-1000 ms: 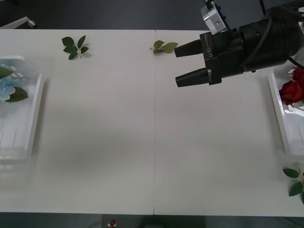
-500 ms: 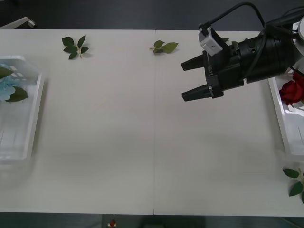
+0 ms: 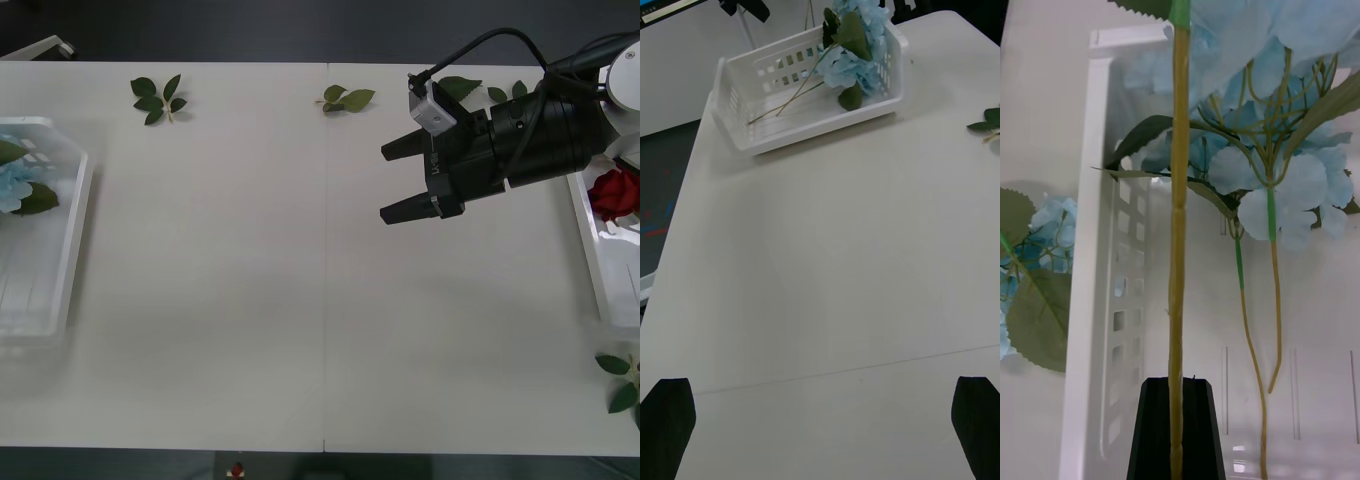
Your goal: Put the red flowers into the right box and the blue flowers into the left box
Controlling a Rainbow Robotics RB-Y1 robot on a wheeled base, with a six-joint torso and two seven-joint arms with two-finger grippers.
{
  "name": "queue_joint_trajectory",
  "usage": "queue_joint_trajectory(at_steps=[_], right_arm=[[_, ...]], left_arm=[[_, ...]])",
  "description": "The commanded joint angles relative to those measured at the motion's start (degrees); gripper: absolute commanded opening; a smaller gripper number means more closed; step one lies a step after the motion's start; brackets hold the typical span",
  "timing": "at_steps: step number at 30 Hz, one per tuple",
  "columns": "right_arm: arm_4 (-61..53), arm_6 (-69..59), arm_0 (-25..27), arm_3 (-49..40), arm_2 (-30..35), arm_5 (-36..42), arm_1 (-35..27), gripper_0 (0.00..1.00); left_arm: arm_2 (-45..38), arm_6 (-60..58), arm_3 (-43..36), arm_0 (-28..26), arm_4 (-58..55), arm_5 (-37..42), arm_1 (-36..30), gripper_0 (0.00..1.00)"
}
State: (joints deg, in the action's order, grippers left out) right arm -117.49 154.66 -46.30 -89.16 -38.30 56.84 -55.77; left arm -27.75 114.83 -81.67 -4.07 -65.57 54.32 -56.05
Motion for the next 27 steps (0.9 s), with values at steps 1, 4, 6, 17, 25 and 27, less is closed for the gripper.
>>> queue_joint_trajectory(at_steps=[1, 4, 6, 17, 25, 27], right_arm=[[-0.02, 0.34, -0.72, -0.49, 0.94, 0.03, -1.45, 1.00], [-0.02, 0.34, -0.72, -0.49, 0.59, 0.03, -1.45, 1.00], [0.07, 0.34, -0.72, -0.49, 0.50, 0.03, -1.45, 1.00], [0.07, 0.34, -0.72, -0.49, 0.50, 0.03, -1.45, 1.00], [0.07, 0.34, -0.72, -0.49, 0.50, 0.03, -1.45, 1.00], [0.07, 0.34, -0.72, -0.49, 0.50, 0.03, -1.45, 1.00]], left_arm=[[1.47, 0.65, -0.25, -0.41, 0.00, -1.85, -0.81, 0.00], [2.00, 0.65, 0.02, -0.41, -0.97, -1.94, -0.81, 0.01], [1.91, 0.74, 0.02, -0.41, -0.97, -1.94, -0.81, 0.02], [2.00, 1.18, 0.02, -0.76, -2.64, -1.85, -0.73, 0.44], [-3.01, 6.28, -1.39, -0.50, -14.24, 8.43, -0.81, 0.95], [-4.07, 8.48, -3.06, 0.47, -16.96, 12.48, -0.81, 0.94]])
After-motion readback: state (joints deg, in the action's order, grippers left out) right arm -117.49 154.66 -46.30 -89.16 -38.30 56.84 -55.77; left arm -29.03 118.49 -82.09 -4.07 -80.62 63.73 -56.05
